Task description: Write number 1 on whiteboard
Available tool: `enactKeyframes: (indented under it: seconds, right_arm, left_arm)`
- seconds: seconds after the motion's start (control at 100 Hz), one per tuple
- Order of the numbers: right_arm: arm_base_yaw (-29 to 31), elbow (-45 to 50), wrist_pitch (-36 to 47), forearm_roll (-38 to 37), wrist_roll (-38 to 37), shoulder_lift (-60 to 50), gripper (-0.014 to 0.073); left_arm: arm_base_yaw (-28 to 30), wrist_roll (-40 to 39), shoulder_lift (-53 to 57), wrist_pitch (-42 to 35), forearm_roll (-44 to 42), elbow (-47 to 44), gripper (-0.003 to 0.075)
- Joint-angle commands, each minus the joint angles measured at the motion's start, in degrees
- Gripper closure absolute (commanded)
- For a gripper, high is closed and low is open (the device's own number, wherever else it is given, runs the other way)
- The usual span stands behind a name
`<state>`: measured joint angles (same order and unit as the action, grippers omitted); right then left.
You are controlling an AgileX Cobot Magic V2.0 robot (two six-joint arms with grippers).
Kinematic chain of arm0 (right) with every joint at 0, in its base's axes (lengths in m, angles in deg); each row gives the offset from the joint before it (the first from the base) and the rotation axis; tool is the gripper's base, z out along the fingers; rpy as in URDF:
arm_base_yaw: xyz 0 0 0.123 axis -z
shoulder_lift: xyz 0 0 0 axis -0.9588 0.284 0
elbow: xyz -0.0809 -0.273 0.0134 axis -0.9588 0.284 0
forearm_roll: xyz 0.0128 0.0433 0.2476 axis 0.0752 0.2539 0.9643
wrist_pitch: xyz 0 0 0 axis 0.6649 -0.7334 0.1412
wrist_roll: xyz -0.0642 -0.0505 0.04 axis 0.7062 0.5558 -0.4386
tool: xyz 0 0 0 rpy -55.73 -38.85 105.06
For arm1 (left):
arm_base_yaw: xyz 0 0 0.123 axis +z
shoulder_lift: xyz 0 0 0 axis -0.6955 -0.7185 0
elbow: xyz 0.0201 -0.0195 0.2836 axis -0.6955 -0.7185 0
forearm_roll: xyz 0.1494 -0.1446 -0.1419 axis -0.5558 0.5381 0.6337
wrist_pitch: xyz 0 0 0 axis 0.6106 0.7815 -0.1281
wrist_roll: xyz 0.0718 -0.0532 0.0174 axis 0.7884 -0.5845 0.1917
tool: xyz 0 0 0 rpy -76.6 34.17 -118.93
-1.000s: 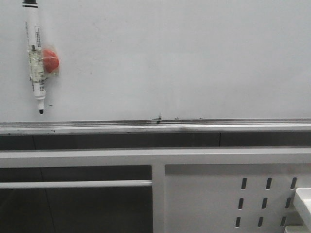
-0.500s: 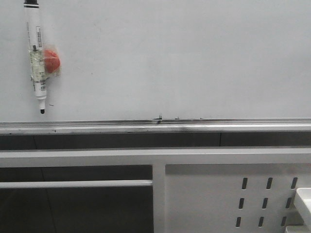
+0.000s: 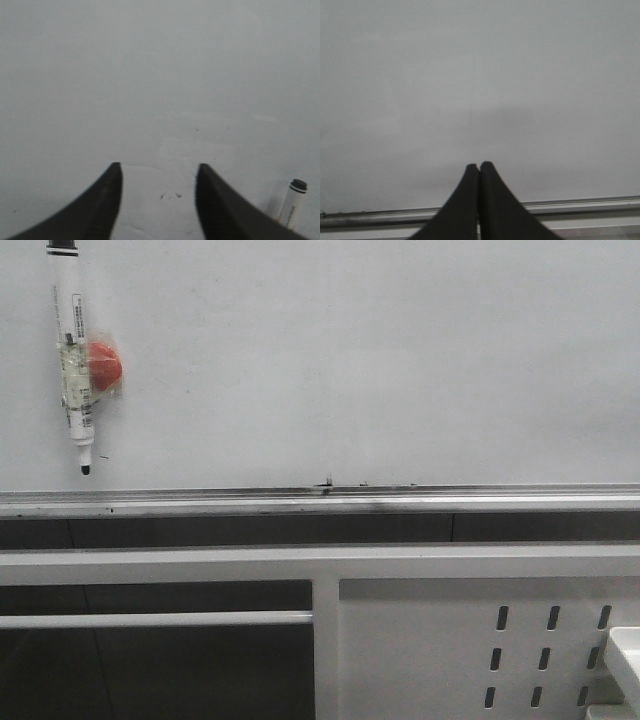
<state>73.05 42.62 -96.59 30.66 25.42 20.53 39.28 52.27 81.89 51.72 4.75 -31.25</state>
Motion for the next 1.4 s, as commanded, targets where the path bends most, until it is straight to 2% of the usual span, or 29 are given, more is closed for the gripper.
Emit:
enactKeyframes:
  seconds: [0.0,0.03,0.06,0.11,0.26,0.53,0.67,0.79,0.91,1.1,1.21,1.39]
  right_arm:
    - [-0.7,-2.0,6.3,-0.2,0.2,2.6,0.0663]
    - [-0.7,-1.8,7.4,0.7,-0.3,3.3,0.0663]
    - [-0.7,-1.4,8.9,4.5,-0.8,4.1,0.0663]
    - [-0.7,-1.4,9.0,7.5,-0.8,5.1,0.0663]
    - [-0.8,-1.5,7.4,7.7,2.6,7.6,0.0663]
    - [-0.8,-1.5,7.9,7.5,5.4,8.0,0.0663]
    - [-0.9,-1.6,7.2,7.5,5.7,8.0,0.0663]
    - [-1.6,-1.6,7.6,7.1,5.7,8.0,0.0663]
    - [-3.2,-1.7,9.1,6.1,5.7,8.0,0.0663]
    - [-6.5,-4.0,8.4,3.7,5.7,8.0,0.0663]
    - [-8.3,-5.1,8.4,3.5,5.7,8.0,0.0663]
    - [-10.0,-5.2,9.6,3.4,5.7,8.0,0.0663]
  left_arm:
    - [-1.6,-0.7,-1.2,-8.4,0.6,2.1,0.0136]
    - [-1.9,-0.7,-1.2,-10.7,0.6,2.1,0.0125]
    - [-2.0,-0.7,-1.2,-13.0,1.2,2.1,0.0132]
    - [-2.1,-0.7,-1.5,-13.7,1.7,2.1,0.0151]
    - [-3.1,-0.7,-5.6,-2.5,-1.4,2.1,0.0209]
    - [-9.7,-0.5,-18.1,-2.8,-2.4,2.0,0.0209]
    - [-17.2,-0.5,-26.5,-10.6,-2.7,2.0,0.0208]
    - [-24.3,-0.5,-34.0,-17.9,-7.4,2.0,0.021]
    - [-28.7,-0.5,-42.2,-24.5,-6.7,2.0,0.0214]
    - [-29.1,-0.6,-54.8,-38.3,-6.4,2.0,0.0218]
    - [-29.1,-4.7,-60.8,-46.0,-5.7,2.0,0.0218]
    - [-29.1,-8.1,-69.4,-53.5,-5.8,2.0,0.0228]
